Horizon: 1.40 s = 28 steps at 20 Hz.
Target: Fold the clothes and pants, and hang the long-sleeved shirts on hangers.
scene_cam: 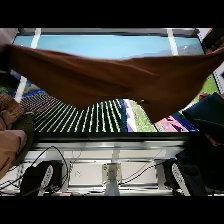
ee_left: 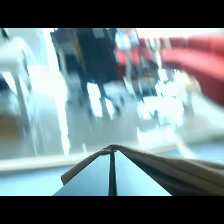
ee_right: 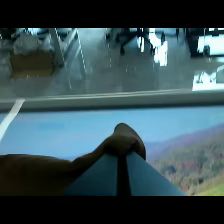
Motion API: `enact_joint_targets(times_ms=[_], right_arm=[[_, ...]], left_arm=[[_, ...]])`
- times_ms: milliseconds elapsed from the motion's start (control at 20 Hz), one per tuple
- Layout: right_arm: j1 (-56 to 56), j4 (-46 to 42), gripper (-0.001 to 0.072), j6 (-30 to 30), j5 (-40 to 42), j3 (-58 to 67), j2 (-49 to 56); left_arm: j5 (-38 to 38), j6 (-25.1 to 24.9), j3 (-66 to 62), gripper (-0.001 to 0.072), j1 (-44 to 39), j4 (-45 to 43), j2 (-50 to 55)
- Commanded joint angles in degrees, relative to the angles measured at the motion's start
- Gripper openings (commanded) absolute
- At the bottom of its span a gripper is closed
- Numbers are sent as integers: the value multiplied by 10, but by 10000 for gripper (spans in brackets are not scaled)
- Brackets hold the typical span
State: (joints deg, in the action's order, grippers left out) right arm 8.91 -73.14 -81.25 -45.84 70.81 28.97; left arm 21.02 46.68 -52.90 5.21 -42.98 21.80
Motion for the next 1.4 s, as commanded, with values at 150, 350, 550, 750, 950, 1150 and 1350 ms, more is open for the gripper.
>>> enact_joint_targets(times_ms=[150, 350, 550, 750, 950, 1150, 1350], right_arm=[[0, 45, 14, -1, -127, 117, -61], [0, 141, 13, -1, -225, 121, -66], [0, 128, 13, -2, -225, 100, -38], [0, 128, 14, -2, -202, 14, 31], [0, 132, 14, -2, -86, -86, 158], [0, 173, 14, -4, 68, -110, 320], [0, 265, 14, -3, 193, -110, 455]], left_arm=[[-114, 0, -3, 23, 0, 32, -136], [-108, 0, -10, 22, 0, 32, -152], [23, 31, -9, 21, 0, 31, -85], [160, 56, -8, 22, -1, 32, 66], [167, 12, -8, 23, -22, 32, 256], [36, 4, -9, 25, -77, 32, 429], [-176, 4, -9, 25, -151, 32, 514]])
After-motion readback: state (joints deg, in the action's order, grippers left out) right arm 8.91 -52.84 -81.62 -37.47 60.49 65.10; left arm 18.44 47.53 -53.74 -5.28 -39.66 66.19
